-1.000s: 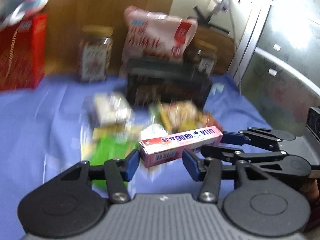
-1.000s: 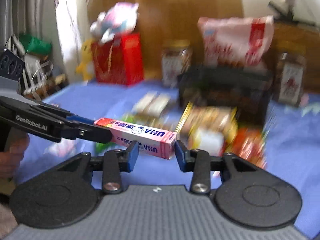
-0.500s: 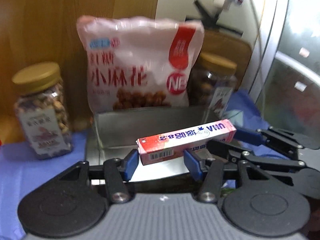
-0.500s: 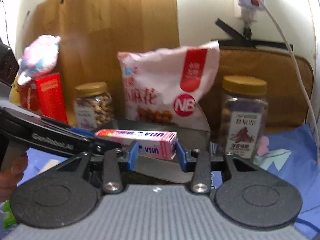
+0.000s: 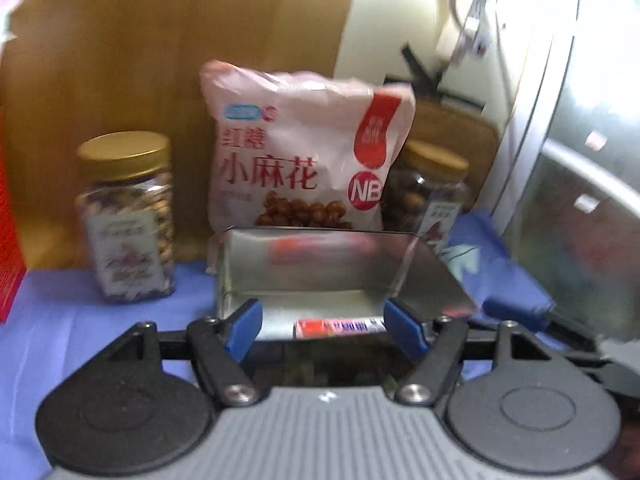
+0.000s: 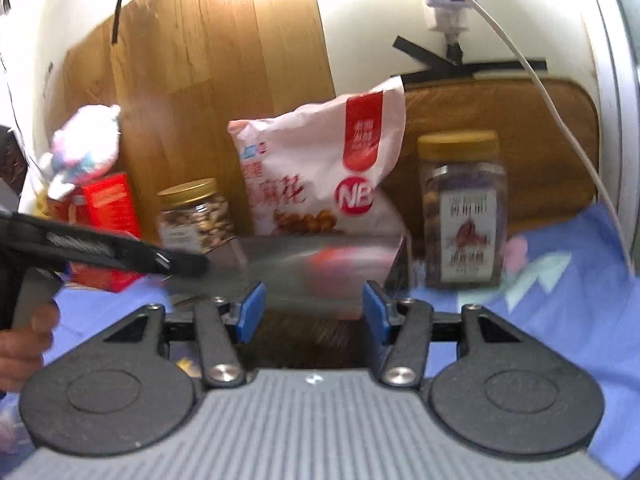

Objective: Organize snacks
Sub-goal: 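Carry the pink box into the black tin box and open the left tool, then grasp the green snack pack with the left tool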

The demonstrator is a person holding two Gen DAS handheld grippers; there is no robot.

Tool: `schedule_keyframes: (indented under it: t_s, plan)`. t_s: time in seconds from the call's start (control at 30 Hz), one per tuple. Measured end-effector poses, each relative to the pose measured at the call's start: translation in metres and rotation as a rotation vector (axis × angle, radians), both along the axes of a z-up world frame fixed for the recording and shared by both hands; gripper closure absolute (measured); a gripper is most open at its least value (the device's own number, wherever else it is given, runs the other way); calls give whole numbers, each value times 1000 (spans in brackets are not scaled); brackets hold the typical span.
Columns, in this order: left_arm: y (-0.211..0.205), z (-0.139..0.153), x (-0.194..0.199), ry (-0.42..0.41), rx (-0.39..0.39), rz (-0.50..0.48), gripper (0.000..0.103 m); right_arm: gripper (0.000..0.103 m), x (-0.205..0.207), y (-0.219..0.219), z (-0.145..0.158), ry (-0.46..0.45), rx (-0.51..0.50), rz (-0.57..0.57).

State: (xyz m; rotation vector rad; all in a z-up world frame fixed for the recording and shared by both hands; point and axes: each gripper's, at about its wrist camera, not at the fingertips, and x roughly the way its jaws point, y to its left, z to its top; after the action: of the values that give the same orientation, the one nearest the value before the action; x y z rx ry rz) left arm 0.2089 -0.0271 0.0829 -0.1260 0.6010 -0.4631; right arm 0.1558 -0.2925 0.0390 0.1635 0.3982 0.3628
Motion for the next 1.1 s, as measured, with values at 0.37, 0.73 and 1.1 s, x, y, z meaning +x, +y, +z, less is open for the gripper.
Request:
schedule_keyframes:
  t_s: [0.37,0.73,1.1]
  plan:
    - [132,-51,-101,136,-52,217,37,46,-69,110,-21,157,-53,432]
    - [140,-72,-140,166,-128,128,43,46,-52,157,-17,190,-123,432]
    - [150,-91,-148,249,-256,112,55,61,-92,161,-34,330,-56,613]
